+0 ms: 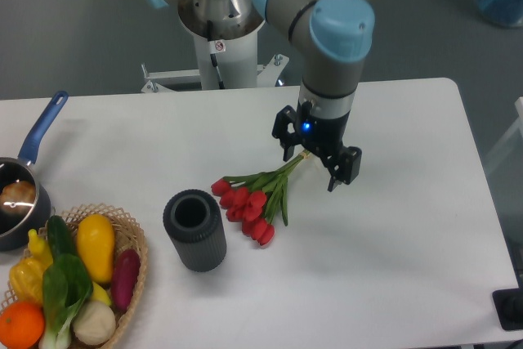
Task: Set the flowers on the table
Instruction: 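Open the gripper and raise it away from the tulips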
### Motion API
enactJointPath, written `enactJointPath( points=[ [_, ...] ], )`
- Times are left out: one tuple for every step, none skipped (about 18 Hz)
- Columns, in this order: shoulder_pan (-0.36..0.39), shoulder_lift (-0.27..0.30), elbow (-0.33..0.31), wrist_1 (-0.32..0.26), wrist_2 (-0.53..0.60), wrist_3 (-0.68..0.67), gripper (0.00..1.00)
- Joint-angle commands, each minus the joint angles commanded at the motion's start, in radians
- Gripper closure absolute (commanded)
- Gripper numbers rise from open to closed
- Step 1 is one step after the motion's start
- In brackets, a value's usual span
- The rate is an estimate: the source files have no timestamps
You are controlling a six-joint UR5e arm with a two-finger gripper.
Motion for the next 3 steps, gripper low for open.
enactJointPath(
  points=[
    [0.002, 0.020, -0.008, 0.000, -0.005, 0.000, 0.00],
    [0.000, 0.026, -0.006, 0.000, -0.008, 0.000, 0.00],
    [-0.005, 0.035, -0.006, 0.000, -0.008, -0.002, 0.00]
  ],
)
